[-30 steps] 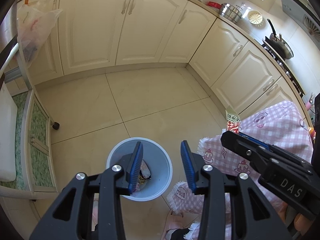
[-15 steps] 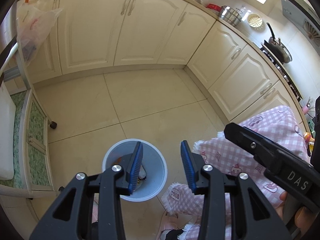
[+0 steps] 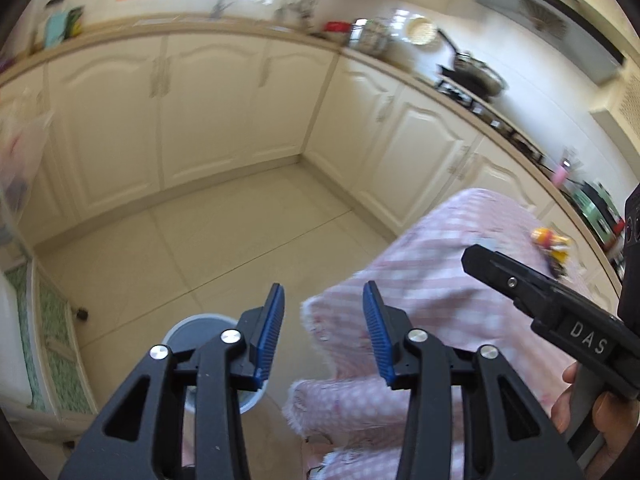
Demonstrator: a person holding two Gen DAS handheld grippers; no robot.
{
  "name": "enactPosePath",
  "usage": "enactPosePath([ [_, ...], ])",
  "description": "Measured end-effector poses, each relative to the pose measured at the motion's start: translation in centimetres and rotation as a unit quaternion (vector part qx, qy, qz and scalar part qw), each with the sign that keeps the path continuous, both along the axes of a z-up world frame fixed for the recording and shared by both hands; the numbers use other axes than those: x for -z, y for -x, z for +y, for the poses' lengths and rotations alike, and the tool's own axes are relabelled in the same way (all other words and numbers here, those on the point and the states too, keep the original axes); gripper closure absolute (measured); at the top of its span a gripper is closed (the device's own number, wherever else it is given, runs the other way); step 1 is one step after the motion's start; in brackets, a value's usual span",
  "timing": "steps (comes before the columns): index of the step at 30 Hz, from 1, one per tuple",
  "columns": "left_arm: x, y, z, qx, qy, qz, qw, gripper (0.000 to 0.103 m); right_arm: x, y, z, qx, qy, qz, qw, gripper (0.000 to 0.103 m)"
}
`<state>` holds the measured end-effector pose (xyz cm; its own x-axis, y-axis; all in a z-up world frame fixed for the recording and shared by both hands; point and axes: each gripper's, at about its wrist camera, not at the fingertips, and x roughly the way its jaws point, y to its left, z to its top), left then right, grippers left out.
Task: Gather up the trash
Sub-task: 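Grasp the yellow candy bag with the left tool while the right tool grasps the dark snack packet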
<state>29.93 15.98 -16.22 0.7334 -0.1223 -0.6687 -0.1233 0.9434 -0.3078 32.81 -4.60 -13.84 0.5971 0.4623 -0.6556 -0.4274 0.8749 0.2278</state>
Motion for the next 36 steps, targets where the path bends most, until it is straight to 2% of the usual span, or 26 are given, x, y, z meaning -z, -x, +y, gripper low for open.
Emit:
enactPosePath([
  [6, -4.0, -1.2, -9.3, 0.073, -0.024, -0.027, 0.9967, 0.053, -2.3, 0.9, -8.9, 0.062, -0.012, -0.028, 0.998, 0.056],
  [11, -6.0, -3.3, -18.3, 0.137, -0.050, -0.049, 0.9880, 0.043, -3.0, 0.9, -17.2, 0.123, -0.014, -0.041, 0.991, 0.055],
  [18, -6.4, -7.0, -28.5, 0.218, -0.083, -0.058, 0.9707, 0.042, -2.2, -0.5, -27.2, 0.201, -0.013, -0.040, 0.979, 0.054],
  [20, -6.2, -8.2, -30.6, 0.229, -0.092, -0.056, 0.9675, 0.042, -2.0, -1.0, -29.3, 0.215, -0.011, -0.039, 0.976, 0.054],
  [25, -5.5, -11.4, -35.9, 0.249, -0.126, -0.055, 0.9588, 0.042, -1.5, -2.7, -32.9, 0.242, -0.005, -0.036, 0.970, 0.052],
  [32, -4.8, -14.9, -39.5, 0.250, -0.150, -0.048, 0.9553, 0.042, -0.9, -4.4, -35.1, 0.249, 0.001, -0.030, 0.968, 0.051],
  [36, -4.1, -17.0, -40.2, 0.238, -0.157, -0.031, 0.9580, 0.042, -0.6, -5.0, -35.5, 0.246, -0.005, -0.027, 0.969, 0.050],
])
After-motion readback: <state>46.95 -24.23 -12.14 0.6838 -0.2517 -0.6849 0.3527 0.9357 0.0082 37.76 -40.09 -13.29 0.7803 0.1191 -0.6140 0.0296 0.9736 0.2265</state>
